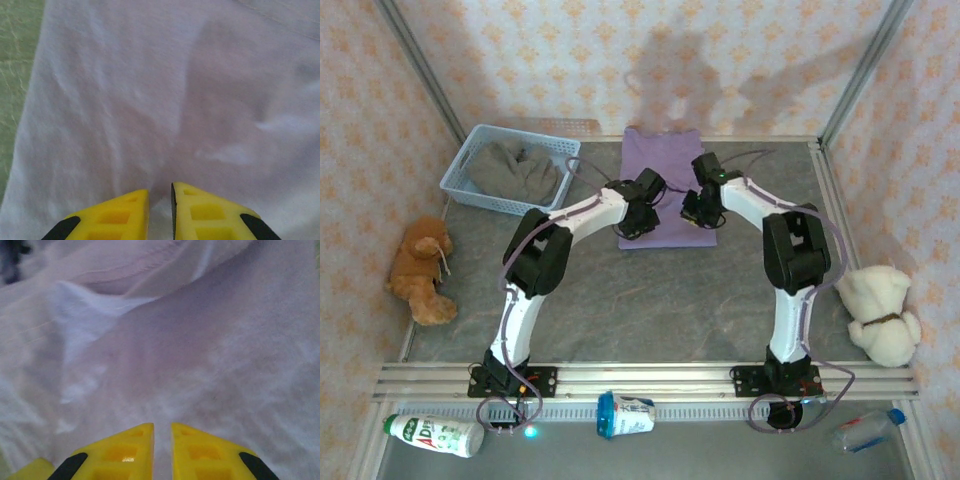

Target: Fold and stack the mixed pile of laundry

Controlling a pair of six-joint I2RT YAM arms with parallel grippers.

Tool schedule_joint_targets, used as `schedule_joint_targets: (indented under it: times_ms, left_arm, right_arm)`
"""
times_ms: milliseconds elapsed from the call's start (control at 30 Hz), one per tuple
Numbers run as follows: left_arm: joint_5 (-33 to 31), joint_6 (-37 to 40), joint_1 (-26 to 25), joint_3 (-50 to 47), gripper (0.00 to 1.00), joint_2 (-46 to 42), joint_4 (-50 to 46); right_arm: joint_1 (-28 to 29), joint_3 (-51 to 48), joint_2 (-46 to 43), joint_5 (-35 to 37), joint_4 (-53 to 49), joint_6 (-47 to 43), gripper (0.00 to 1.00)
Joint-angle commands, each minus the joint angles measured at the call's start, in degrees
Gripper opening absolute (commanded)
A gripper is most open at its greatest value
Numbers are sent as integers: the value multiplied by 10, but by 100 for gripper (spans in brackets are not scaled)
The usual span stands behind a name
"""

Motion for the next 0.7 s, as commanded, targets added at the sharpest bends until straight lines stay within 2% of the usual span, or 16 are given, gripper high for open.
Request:
schedule_joint_targets:
  times_ms: [0, 167, 400, 567, 667]
  left_arm:
    - [-35, 16, 5, -10, 19, 11, 2]
    - [-33, -19, -13, -131, 18, -44, 26]
    - [-41, -99, -85, -316, 18, -147, 64]
    - [-81, -99, -118, -326, 20, -201, 15]
    - [-109, -63, -122, -287, 20, -221, -22]
  right_arm:
    - [-2, -34, 9, 24, 18, 12, 18]
    - [1, -166, -53, 7, 72, 30, 22]
    - [36, -345, -198, -25, 108, 67, 24]
    - [55, -391, -317, -20, 83, 75, 23]
    - [54, -374, -354, -14, 67, 47, 13]
